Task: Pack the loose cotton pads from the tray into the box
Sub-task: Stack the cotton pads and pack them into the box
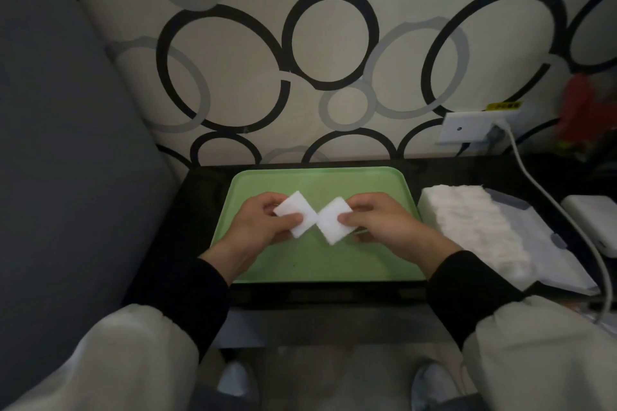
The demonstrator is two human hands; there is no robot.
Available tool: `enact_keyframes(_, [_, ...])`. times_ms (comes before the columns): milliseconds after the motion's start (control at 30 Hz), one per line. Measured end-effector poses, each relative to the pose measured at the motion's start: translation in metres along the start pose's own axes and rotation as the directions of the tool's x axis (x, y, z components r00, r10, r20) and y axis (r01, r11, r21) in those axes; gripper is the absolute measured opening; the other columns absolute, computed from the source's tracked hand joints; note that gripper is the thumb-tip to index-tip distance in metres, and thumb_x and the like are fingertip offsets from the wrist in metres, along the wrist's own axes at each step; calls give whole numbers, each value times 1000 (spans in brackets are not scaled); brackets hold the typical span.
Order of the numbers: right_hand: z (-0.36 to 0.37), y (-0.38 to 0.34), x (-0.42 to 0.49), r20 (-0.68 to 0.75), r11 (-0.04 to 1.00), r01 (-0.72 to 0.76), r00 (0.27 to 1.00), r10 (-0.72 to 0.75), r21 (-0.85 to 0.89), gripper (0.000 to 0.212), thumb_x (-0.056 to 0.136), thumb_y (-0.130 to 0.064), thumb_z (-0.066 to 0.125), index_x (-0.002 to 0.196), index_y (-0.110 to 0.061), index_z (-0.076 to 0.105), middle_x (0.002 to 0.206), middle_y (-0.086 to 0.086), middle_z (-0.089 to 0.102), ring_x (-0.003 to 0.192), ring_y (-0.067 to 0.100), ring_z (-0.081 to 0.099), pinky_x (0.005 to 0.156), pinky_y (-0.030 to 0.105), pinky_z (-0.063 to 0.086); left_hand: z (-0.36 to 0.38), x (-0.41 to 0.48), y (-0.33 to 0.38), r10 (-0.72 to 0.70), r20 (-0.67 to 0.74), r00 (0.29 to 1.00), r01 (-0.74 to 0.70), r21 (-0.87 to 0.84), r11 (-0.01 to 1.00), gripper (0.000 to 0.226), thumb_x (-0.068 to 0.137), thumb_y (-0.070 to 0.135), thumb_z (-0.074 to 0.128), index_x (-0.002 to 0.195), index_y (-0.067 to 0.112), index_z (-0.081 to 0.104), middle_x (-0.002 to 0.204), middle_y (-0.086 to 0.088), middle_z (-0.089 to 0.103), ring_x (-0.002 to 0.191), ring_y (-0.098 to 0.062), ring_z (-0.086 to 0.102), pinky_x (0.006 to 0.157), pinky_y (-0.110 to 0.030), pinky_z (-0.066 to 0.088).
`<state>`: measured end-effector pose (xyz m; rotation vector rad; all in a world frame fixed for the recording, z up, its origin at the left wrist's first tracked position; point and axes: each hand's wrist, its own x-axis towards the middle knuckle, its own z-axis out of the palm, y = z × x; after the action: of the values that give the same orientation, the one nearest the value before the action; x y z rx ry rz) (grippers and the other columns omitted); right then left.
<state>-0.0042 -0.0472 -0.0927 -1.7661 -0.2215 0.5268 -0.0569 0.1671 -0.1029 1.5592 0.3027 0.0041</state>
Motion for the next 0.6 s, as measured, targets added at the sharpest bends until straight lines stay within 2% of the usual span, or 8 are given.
enact_keyframes(133, [-4,-1,0,-13,993,-41,999,42,114,12,90,-5,64,99,-3,71,98,13,71,91,24,69,78,36,58,0,-2,3,-11,43,999,11,9,1000,21,83,-2,74,97,12,66,90,-2,76,79,-14,71,57,-20,53])
enact_keyframes(300, [-2,0,0,15,995,-17,1000,16,100,14,90,-4,67,103,-1,70,91,9,70,82,19,68,76,35,58,10,-8,6,43,151,988,-47,25,999,11,88,5,70,97,12,70,89,0,76,77,-11,68,60,-22,48])
enact_keyframes(433, [1,-1,1,51,993,-5,999,-1,116,17,87,-1,70,104,0,70,94,12,72,83,21,70,78,37,61,18,-9,5,62,171,983,-77,80,994,10,87,8,72,97,11,71,85,2,76,73,-10,67,57,-19,47])
enact_keyframes(533, [3,-2,0,65,993,4,998,-12,116,23,86,1,70,109,3,69,101,20,71,85,24,71,80,37,61,20,-9,5,83,169,982,-106,136,985,12,83,8,77,92,13,71,86,2,75,77,-13,67,60,-23,50])
enact_keyframes(600, [3,-3,-1,76,993,2,997,-12,122,24,85,2,70,109,3,69,99,18,72,84,23,71,79,36,61,22,-10,6,100,166,981,-125,146,981,13,81,7,79,89,12,71,87,0,74,78,-13,67,61,-24,51])
